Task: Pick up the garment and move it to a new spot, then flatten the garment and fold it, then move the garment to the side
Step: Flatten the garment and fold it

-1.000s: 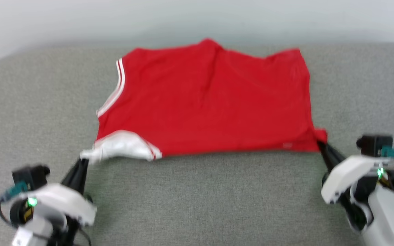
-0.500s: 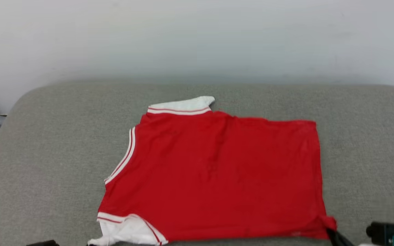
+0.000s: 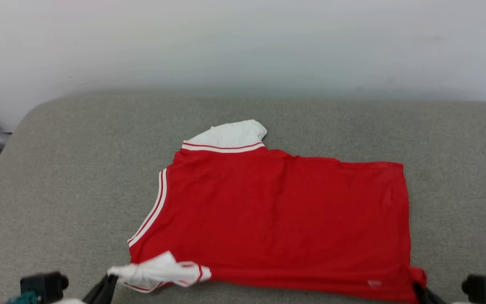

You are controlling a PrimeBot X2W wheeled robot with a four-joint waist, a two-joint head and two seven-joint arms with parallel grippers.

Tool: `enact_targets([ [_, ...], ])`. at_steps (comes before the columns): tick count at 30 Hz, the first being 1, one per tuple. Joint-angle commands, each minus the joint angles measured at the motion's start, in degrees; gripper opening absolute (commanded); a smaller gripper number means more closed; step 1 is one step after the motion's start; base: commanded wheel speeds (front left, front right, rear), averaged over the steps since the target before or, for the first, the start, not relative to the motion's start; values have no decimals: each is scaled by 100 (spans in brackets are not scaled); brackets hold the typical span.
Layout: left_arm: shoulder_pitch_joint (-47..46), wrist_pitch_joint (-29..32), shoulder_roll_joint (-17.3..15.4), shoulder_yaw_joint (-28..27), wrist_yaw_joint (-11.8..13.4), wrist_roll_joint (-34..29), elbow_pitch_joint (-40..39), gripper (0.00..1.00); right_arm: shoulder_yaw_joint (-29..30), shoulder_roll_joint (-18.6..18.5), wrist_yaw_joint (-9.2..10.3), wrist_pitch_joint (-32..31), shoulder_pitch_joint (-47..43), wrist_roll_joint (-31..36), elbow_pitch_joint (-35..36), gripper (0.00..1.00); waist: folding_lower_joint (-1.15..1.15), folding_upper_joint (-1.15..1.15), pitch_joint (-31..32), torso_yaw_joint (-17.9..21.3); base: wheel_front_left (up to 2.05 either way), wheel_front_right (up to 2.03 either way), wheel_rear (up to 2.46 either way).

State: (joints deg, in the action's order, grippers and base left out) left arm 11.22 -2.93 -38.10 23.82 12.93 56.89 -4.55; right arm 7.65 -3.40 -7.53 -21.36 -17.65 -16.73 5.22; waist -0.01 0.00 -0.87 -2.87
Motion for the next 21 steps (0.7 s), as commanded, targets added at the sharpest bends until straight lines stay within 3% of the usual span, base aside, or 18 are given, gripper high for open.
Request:
enact_targets([
  [1, -333, -7, -9, 3, -62, -98, 0, 0, 1, 18, 9, -28, 313, 60, 3, 0, 1, 0, -175, 39, 0, 0, 0],
  [13, -2093, -231, 367, 63, -538, -463, 983, 0, -250, -106, 8, 141, 1929, 391, -757, 0, 1, 0, -1062, 226, 0, 0, 0],
  [21, -2753, -329, 668, 235, -1139, -410, 2093, 0, -405, -115, 8, 426, 2580, 399, -1564, 0, 1, 0, -1494, 330, 0, 0, 0],
])
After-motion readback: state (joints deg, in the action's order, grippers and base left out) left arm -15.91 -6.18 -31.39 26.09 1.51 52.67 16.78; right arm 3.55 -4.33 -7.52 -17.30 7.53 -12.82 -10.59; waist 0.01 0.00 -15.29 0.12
